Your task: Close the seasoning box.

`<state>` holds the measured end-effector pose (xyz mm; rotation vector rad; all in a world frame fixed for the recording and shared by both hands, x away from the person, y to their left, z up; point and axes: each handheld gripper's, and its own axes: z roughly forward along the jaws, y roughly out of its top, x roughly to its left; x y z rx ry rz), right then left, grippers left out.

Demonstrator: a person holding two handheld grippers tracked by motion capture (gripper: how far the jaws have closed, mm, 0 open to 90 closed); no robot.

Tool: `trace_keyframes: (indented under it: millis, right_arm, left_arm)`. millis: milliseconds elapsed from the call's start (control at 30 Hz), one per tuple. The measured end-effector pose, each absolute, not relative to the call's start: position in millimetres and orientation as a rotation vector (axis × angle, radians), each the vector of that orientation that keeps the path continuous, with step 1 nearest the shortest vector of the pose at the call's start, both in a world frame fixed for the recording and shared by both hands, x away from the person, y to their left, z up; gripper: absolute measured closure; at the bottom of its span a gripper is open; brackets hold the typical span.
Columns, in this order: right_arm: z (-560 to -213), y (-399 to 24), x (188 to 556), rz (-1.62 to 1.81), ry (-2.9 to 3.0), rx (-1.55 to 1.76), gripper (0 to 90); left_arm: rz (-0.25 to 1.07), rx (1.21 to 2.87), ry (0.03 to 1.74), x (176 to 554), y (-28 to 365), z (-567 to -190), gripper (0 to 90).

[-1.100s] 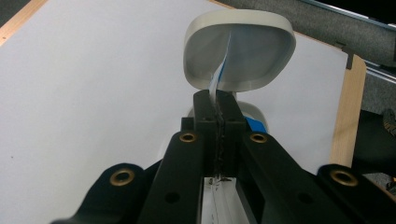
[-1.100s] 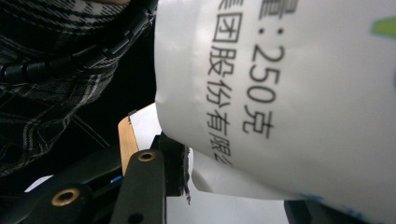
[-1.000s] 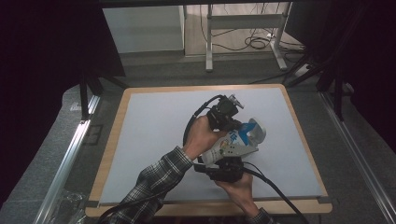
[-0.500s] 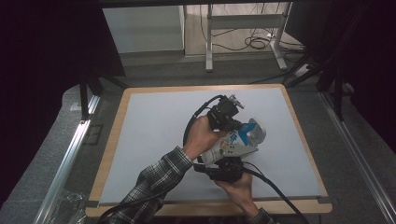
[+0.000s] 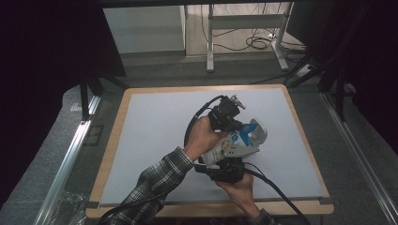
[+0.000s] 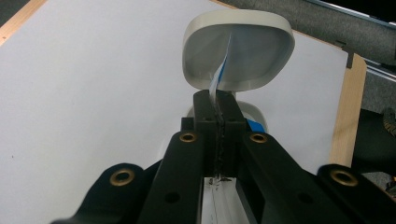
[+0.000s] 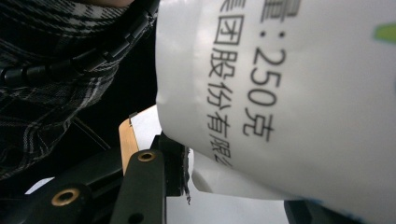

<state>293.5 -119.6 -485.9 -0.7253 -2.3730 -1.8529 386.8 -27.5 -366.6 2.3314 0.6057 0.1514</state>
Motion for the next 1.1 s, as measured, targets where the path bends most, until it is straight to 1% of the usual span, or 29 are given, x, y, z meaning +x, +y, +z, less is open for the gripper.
trace_keyframes:
  millis: [1100]
  right_arm:
    - [-485.1,-119.6,293.4,-1.857,-2.363,-0.729,61.9]
  left_arm:
    - [0.148,2.334,0.606,387.1,-28.8,-365.9,89.4]
